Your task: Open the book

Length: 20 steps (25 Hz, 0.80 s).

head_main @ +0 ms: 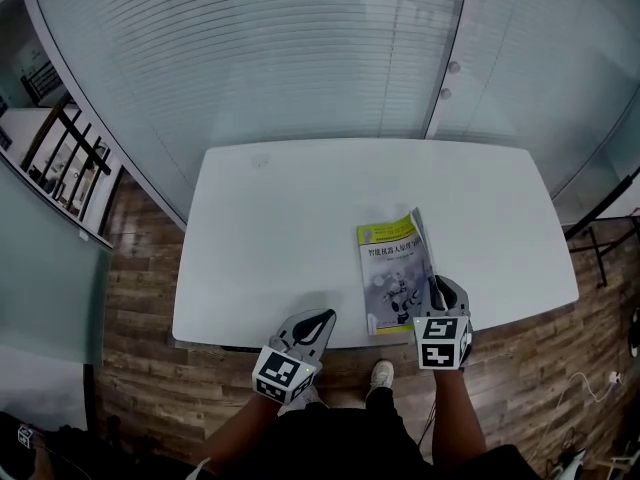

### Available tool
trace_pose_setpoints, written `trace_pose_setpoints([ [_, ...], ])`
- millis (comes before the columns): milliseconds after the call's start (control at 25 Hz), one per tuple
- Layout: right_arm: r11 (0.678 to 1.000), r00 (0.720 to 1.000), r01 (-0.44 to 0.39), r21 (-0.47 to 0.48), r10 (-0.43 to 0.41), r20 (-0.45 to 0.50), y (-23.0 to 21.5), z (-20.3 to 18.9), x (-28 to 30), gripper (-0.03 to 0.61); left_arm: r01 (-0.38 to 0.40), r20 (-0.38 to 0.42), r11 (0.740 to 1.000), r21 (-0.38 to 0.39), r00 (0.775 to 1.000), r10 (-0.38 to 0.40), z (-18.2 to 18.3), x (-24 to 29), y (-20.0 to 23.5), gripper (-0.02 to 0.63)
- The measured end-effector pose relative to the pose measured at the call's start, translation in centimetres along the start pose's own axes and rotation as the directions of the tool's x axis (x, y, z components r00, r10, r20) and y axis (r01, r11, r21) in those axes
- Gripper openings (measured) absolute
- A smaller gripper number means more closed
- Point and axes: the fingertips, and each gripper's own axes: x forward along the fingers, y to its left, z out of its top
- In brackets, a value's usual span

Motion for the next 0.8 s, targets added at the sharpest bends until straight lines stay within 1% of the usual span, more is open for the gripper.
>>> trace_pose_setpoints([
  [160,0.995,0.999,0.047,-0.089,-0.045,0.024,1.0,1.9,-0.7,0.049,-0.003,0.004,1.000,0.001,1.000,0.003,0.0,-0.8,0.6,0.017],
  [320,0.976,0.995,0.100,-0.193,-0.093,0.045,2.2,3.8,-1.6,0.048,-0.017,0.006,1.000,-0.006,1.000,0.017,-0.5,-2.2,1.6,0.016],
  [480,0.944,0.989,0.144,-0.296,-0.128,0.072,4.1,6.1,-2.6,0.048,-0.032,0.013,0.999,-0.018,0.999,0.033,-0.8,-3.8,2.9,0.017],
  [600,0.914,0.984,0.172,-0.368,-0.146,0.097,5.8,7.9,-3.3,0.048,-0.044,0.020,0.999,-0.024,0.999,0.045,-0.8,-5.0,3.7,0.017],
  [720,0.886,0.982,0.180,-0.428,-0.139,0.125,8.2,9.6,-3.9,0.046,-0.058,0.027,0.998,-0.027,0.998,0.059,-0.8,-6.3,4.6,0.017],
  [800,0.874,0.981,0.179,-0.452,-0.125,0.147,9.9,10.6,-4.1,0.045,-0.071,0.031,0.997,-0.029,0.997,0.072,-0.9,-7.1,5.2,0.017],
])
